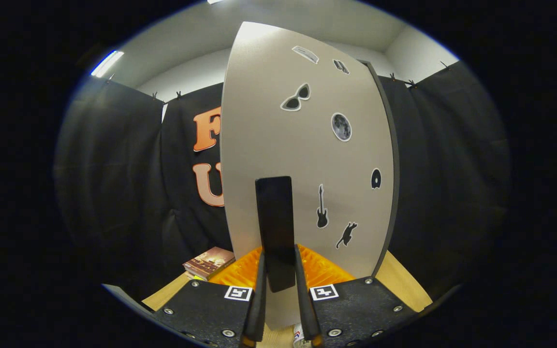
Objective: Open the shoe cabinet door, grab the shoes and put them into the shoe cabinet, then close the shoe cabinet door.
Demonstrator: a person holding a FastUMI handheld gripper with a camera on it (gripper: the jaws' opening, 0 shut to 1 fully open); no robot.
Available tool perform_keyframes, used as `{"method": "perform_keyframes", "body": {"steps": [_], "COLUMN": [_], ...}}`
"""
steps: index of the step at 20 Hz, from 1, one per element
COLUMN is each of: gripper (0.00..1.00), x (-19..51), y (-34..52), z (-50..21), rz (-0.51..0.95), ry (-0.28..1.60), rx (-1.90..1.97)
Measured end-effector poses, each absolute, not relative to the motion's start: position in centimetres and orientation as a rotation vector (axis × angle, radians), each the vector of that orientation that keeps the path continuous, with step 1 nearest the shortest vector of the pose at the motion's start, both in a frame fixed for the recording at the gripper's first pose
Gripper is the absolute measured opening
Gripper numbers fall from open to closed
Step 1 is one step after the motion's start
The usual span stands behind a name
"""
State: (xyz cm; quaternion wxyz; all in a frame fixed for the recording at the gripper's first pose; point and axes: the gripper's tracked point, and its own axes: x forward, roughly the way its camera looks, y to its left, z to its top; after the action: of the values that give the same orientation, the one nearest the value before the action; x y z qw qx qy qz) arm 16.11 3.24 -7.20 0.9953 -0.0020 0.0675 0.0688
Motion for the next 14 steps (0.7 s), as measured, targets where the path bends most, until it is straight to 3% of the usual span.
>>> {"method": "perform_keyframes", "body": {"steps": [14], "gripper": [0.29], "x": [12.0], "y": [-6.1], "z": [-7.0], "rz": [0.020], "ry": [0.119], "rx": [-0.024]}}
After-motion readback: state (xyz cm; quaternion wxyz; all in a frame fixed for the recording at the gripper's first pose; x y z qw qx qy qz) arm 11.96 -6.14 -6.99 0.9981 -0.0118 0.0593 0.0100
